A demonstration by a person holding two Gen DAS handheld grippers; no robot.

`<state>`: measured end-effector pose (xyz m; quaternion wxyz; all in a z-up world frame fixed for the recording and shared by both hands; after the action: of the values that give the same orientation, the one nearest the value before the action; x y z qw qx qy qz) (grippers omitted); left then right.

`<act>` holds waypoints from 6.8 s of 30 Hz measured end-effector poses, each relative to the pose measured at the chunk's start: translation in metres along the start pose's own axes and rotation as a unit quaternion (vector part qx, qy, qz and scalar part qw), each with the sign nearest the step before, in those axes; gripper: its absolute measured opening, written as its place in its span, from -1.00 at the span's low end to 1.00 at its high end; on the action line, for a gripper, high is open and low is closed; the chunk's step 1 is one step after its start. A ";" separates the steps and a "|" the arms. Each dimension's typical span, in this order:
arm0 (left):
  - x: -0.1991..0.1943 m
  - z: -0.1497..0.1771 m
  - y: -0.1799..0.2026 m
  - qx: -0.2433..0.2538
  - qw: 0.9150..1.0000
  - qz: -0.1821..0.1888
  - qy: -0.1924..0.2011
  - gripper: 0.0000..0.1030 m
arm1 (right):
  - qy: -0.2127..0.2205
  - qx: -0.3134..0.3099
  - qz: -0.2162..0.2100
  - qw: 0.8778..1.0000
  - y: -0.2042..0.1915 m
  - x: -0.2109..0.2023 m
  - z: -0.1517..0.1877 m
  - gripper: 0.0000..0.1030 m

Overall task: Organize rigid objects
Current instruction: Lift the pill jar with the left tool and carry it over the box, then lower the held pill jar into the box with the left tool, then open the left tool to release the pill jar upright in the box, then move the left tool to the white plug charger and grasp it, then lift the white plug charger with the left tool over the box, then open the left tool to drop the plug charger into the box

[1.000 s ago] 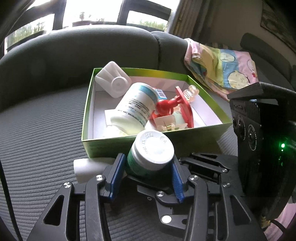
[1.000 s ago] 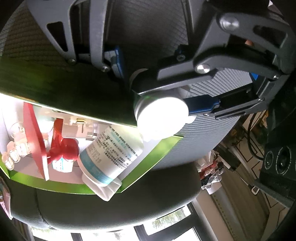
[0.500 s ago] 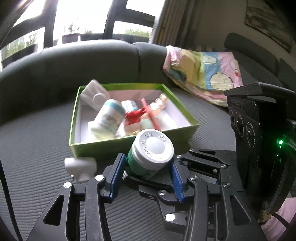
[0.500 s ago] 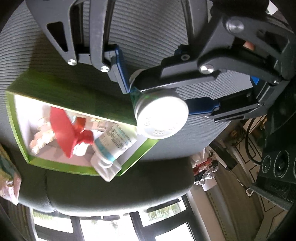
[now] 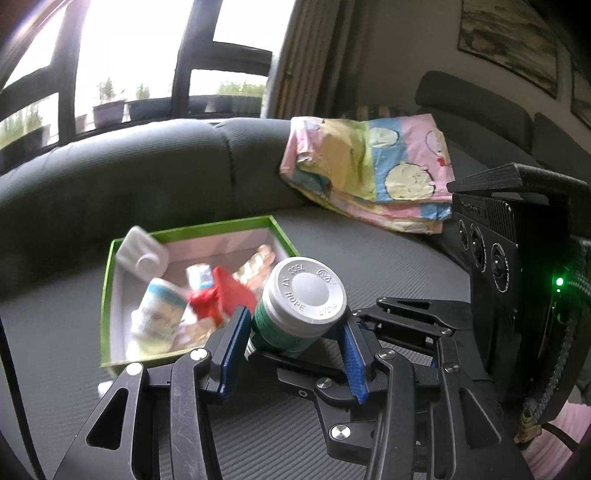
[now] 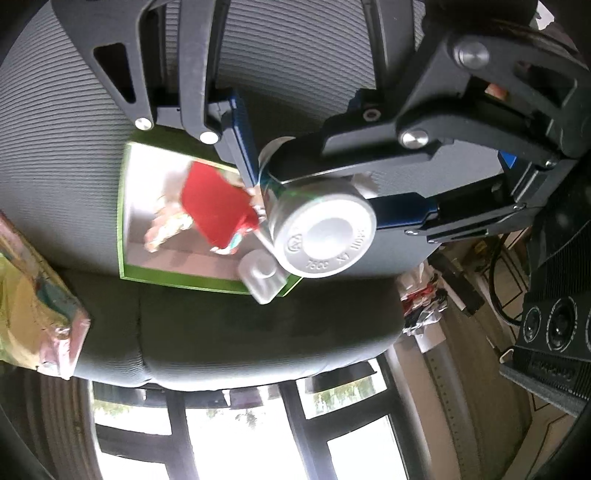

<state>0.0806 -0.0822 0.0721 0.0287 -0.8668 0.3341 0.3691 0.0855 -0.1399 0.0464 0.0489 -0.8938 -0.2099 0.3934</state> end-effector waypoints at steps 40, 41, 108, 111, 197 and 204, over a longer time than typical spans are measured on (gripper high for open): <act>0.123 -0.025 -0.036 -0.073 0.994 0.044 -0.074 -0.07 | -0.094 0.055 0.031 0.994 0.105 0.074 -0.014 -0.19; 0.124 -0.024 -0.036 -0.074 0.994 0.044 -0.075 -0.07 | -0.094 0.055 0.030 0.994 0.106 0.075 -0.014 -0.19; -0.044 0.056 -0.134 -0.176 0.962 -0.208 -0.019 0.99 | -0.058 0.015 0.050 0.997 -0.004 0.017 0.024 0.98; -0.046 0.076 -0.164 -0.209 0.956 -0.204 -0.040 0.99 | -0.076 0.009 0.034 0.996 -0.019 0.037 0.031 0.98; 0.128 -0.055 -0.104 -0.117 0.989 -0.063 -0.059 0.39 | -0.075 0.025 0.019 0.997 0.086 0.097 -0.072 0.12; 0.098 -0.051 -0.099 -0.085 0.981 -0.167 -0.047 0.58 | -0.058 0.033 0.069 0.995 0.091 0.075 -0.066 0.57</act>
<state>0.2208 -0.0752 0.0249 0.0320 -0.8912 0.1506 0.4268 0.2095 -0.1865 0.0172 0.0387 -0.8796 -0.1372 0.4538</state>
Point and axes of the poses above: each gripper's, at about its wrist camera, not at the fingertips, and x roughly the way its jaws point, y to its right, z to its underside, the point moved 2 cm from there along x, roughly the way its jaws point, and after that the axes turned 4 degrees about -y, right-handed, at the moved point
